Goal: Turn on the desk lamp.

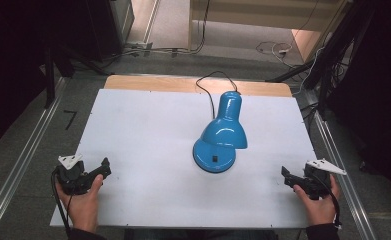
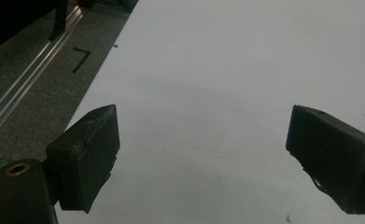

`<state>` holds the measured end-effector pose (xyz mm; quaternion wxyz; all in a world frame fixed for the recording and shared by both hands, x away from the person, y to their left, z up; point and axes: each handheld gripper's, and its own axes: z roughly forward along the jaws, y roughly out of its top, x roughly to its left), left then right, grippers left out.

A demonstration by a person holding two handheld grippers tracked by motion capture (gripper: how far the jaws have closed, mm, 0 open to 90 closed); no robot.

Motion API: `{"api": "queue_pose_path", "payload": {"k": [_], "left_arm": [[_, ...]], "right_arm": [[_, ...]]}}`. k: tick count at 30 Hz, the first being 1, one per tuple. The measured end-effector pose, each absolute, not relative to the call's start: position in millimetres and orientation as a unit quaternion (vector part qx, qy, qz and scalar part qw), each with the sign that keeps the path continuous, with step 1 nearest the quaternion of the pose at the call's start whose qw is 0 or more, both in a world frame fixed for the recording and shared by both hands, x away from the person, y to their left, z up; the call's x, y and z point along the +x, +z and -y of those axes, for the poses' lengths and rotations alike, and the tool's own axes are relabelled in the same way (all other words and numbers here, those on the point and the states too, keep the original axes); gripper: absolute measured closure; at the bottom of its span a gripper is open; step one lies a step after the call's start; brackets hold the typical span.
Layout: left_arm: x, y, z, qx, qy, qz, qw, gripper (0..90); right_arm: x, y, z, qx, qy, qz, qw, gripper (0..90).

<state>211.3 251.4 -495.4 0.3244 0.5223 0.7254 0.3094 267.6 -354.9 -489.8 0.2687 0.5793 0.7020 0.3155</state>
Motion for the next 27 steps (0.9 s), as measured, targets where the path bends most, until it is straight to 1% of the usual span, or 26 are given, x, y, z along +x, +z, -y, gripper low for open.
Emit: {"api": "queue_pose_path", "payload": {"k": [14, 27], "left_arm": [[211.7, -497.6, -251.3, 0.524, 0.298, -0.727, 0.329, 10.9], [212.1, -498.1, -250.7, 0.525, 0.297, -0.727, 0.328, 11.0]], "right_arm": [[269.6, -486.5, 340.9, 0.567, 0.331, -0.708, 0.262, 12.4], [272.3, -484.1, 327.4, 0.555, 0.346, -0.714, 0.249, 13.0]]}}
